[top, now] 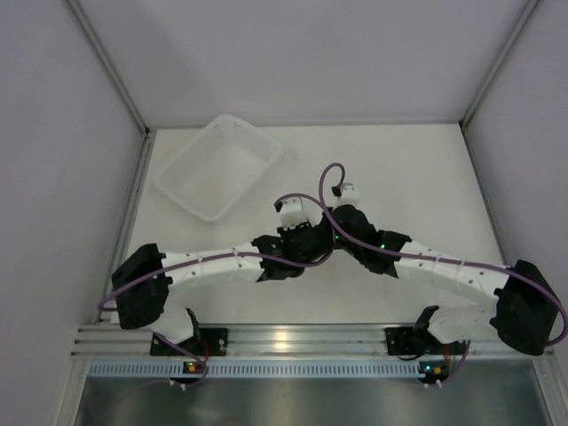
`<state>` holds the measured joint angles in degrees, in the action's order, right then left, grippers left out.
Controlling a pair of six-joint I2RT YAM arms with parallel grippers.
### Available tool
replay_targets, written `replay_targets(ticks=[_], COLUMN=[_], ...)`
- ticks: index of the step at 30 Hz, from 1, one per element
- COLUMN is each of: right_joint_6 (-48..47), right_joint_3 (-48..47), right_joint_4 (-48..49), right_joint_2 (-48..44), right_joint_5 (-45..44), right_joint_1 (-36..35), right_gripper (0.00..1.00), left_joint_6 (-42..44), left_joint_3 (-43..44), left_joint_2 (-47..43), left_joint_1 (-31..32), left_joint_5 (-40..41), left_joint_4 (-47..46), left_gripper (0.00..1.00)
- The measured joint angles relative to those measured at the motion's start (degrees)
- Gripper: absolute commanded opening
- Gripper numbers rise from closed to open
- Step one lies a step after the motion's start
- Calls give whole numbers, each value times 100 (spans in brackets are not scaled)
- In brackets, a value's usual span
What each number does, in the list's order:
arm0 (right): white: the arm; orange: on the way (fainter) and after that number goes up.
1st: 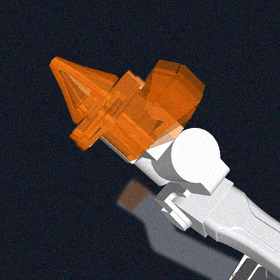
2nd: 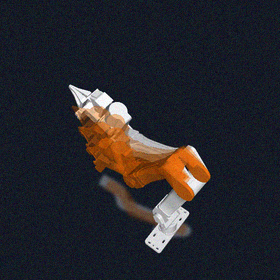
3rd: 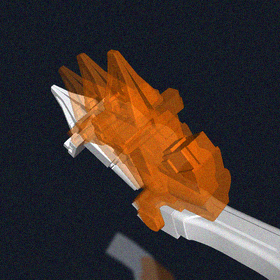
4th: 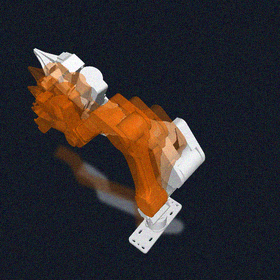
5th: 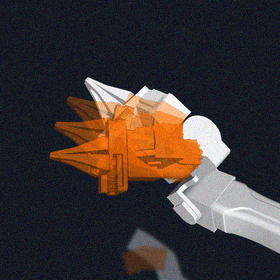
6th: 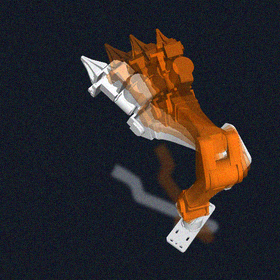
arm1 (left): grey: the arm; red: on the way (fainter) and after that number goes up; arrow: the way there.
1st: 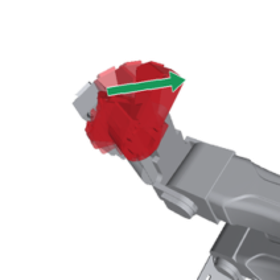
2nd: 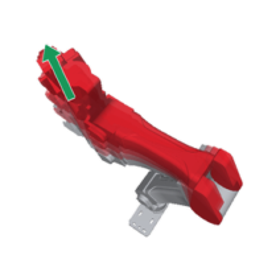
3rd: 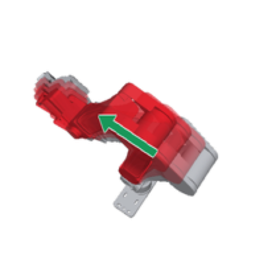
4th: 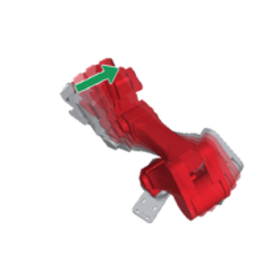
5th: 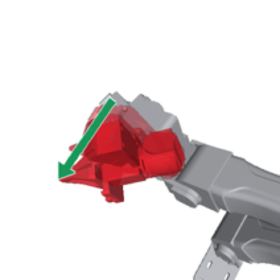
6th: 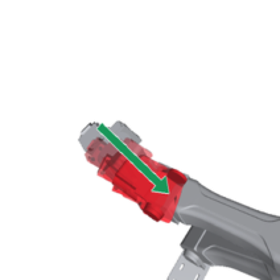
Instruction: Open the zip-top bag and remove the fake food
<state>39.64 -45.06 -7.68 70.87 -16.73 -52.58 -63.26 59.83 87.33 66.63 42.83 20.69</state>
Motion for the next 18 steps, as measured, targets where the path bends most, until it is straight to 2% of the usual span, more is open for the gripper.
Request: replay_targets(ticks=[5, 18], right_joint_6=[153, 555], right_joint_3=[122, 522], right_joint_4=[151, 501], right_joint_2=[-48, -339], right_joint_5=[-284, -555], right_joint_1=[-107, -256], right_gripper=[0, 0], left_joint_6=[42, 15], left_joint_3=[81, 81], left_joint_2=[201, 509], left_joint_1=[-46, -251], left_joint_5=[-131, -323], left_joint_4=[28, -15], left_gripper=[1, 4])
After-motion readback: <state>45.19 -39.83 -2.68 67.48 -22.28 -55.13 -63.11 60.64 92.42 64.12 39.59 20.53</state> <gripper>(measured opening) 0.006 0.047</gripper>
